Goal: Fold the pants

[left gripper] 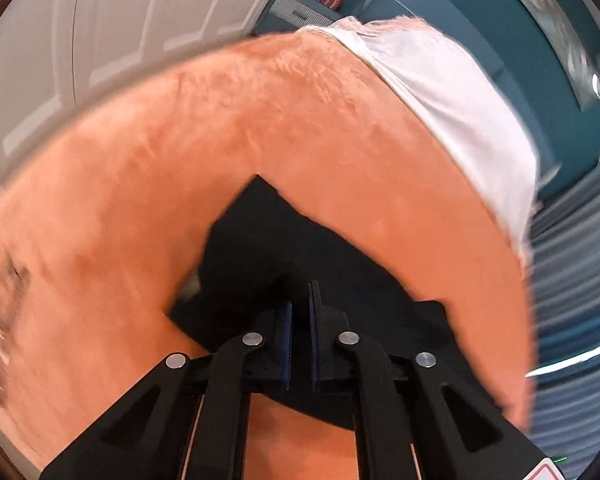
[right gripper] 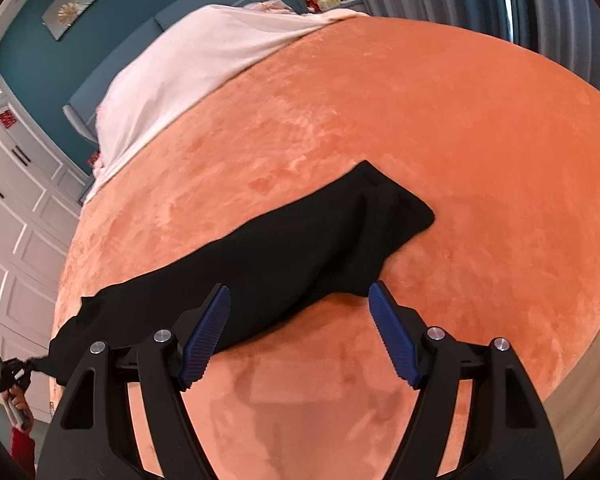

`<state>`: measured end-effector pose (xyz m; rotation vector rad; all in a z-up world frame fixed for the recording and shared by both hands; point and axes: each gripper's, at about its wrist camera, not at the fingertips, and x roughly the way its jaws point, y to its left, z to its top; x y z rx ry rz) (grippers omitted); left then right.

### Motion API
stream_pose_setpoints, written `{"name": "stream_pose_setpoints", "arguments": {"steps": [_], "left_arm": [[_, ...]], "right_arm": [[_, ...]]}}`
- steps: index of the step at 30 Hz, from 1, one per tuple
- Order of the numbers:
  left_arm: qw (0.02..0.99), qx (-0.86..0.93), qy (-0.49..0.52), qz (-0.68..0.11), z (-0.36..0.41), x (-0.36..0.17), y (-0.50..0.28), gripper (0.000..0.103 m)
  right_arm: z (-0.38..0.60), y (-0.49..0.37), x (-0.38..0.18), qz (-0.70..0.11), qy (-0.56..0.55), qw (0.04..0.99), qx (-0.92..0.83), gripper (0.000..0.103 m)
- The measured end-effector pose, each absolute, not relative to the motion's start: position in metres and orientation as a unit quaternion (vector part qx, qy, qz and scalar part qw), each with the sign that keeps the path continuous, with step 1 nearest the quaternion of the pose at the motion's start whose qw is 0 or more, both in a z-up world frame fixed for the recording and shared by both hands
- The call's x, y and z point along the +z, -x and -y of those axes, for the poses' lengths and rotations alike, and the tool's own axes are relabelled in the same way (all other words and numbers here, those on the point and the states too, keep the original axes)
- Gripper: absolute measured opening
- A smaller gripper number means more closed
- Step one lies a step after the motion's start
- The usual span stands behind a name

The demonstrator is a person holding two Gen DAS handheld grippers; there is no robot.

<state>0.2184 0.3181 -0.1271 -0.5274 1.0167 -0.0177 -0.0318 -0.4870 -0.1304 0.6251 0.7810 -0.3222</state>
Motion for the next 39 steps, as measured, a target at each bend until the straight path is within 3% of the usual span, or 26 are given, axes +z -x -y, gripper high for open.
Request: {"name": "stream_pose_setpoints", "arguments": {"steps": [2, 4, 7, 9, 12, 17, 18, 19, 20, 21, 25, 27, 31, 33, 38, 39], "left_arm": [[0.794, 0.032, 0.237, -0.558, -0.32, -0.18, -0.219, 0.007], [0.784, 0.04, 0.273, -0.556, -0.325, -0.196, -0.198, 0.009], [0.812, 0.051, 0.264, -0.518, -0.315, -0.172, -0.174, 0.015], [0.819, 0.062, 0.243, -0.516, -0.306, -0.16, -0.163, 0.03], [0.825, 0.065, 0.244, -0.506, -0.289, -0.144, -0.146, 0.043], [0.835, 0.045, 0.235, -0.495, -0.256, -0.124, -0.119, 0.052], [0.835, 0.039, 0.232, -0.498, -0.247, -0.122, -0.125, 0.055], [0.834, 0.033, 0.226, -0.502, -0.236, -0.121, -0.125, 0.055], [0.835, 0.026, 0.221, -0.504, -0.226, -0.119, -0.124, 0.055], [0.836, 0.023, 0.215, -0.505, -0.219, -0.117, -0.122, 0.055], [0.843, 0.016, 0.189, -0.503, -0.202, -0.108, -0.123, 0.059], [0.847, 0.021, 0.17, -0.504, -0.196, -0.112, -0.125, 0.065], [0.83, 0.043, 0.16, -0.533, -0.186, -0.147, -0.14, 0.065], [0.823, 0.056, 0.163, -0.541, -0.185, -0.16, -0.144, 0.065], [0.817, 0.075, 0.201, -0.535, -0.193, -0.17, -0.14, 0.065], [0.818, 0.075, 0.202, -0.533, -0.193, -0.169, -0.142, 0.065]], "right_arm": [[0.485, 0.03, -0.136, -0.378, -0.291, 0.865, -0.155, 0.07], [0.487, 0.026, -0.148, -0.395, -0.296, 0.853, -0.167, 0.07], [0.491, 0.028, -0.152, -0.394, -0.321, 0.847, -0.158, 0.07], [0.496, 0.029, -0.149, -0.386, -0.331, 0.847, -0.154, 0.071], [0.506, 0.025, -0.15, -0.376, -0.355, 0.842, -0.153, 0.071], [0.532, -0.006, -0.167, -0.384, -0.401, 0.816, -0.162, 0.071], [0.537, -0.016, -0.173, -0.394, -0.403, 0.809, -0.166, 0.068], [0.546, -0.032, -0.183, -0.415, -0.405, 0.796, -0.172, 0.039], [0.553, -0.044, -0.19, -0.434, -0.404, 0.786, -0.177, 0.018], [0.558, -0.053, -0.193, -0.443, -0.407, 0.778, -0.179, 0.005], [0.534, -0.044, -0.097, -0.306, -0.327, 0.888, -0.101, 0.004], [0.529, -0.029, -0.086, -0.296, -0.283, 0.907, -0.101, 0.004], [0.581, -0.017, -0.196, -0.419, -0.321, 0.825, -0.2, 0.004], [0.594, 0.004, -0.23, -0.42, -0.367, 0.806, -0.198, 0.0], [0.582, 0.031, -0.207, -0.364, -0.383, 0.824, -0.204, 0.027], [0.58, 0.027, -0.202, -0.365, -0.376, 0.828, -0.201, 0.04]]}}
